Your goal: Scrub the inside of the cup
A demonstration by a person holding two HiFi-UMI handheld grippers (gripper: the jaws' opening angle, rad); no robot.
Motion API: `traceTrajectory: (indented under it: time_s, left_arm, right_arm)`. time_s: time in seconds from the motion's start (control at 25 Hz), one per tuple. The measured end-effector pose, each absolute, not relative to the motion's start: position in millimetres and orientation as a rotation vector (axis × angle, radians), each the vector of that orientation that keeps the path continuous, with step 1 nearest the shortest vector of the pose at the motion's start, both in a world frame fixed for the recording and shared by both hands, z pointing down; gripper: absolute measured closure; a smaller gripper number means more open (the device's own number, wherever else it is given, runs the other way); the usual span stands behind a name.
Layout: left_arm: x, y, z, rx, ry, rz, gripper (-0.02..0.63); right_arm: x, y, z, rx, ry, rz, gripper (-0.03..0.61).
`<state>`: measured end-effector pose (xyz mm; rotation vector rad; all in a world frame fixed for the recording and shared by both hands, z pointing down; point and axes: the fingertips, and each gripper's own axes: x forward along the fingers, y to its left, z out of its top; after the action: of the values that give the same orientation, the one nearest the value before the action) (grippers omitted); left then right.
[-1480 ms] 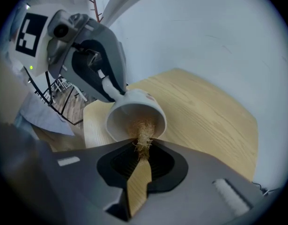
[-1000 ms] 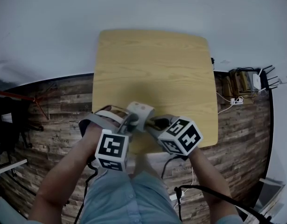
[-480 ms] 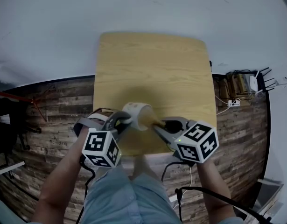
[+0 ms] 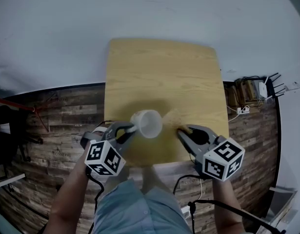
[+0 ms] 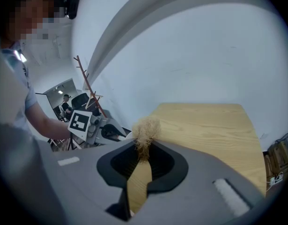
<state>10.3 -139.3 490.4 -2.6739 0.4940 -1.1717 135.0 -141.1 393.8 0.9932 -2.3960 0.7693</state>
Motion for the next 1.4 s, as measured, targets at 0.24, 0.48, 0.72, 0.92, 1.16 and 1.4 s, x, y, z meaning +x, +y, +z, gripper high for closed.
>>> traceTrajectory:
  time_s: [0.24, 0.48, 0.72, 0.92, 1.16, 1.4]
  left_arm:
    - [-19.6, -139.6, 512.6, -2.812, 0.594, -1.091, 0.518]
    - [-34.1, -139.7, 531.2, -2.98, 0.625, -0.993, 0.518]
    - [-36.2, -142.9, 531.2, -3.024, 0.606, -0.957, 0.518]
    - [-39.3, -128.1, 530.9, -3.056, 0.563, -1.056, 0.509]
    - [-50.7, -120.8, 514.5, -3.041, 0.58, -1.094, 0.508]
    - [-67.0, -122.2, 464.7, -3.008, 0.766, -0.991, 0.508]
  right_arm:
    - [124.5, -143.7, 368.6, 1.201, -2.454, 0.701, 0.529]
    - [108.4, -142.3, 348.2, 1.313, -2.479, 0.634, 0.528]
    - [106.5, -140.1, 336.9, 1.392, -2.465, 0.593, 0.525]
    - [112.7, -140.5, 338.5, 1.462, -2.468, 0.604, 0.523]
    - [112.7, -145.6, 338.9, 1.47, -2.521, 0.611, 0.523]
    - [118.2, -155.8, 323.7, 1.496, -2.584, 0.539, 0.522]
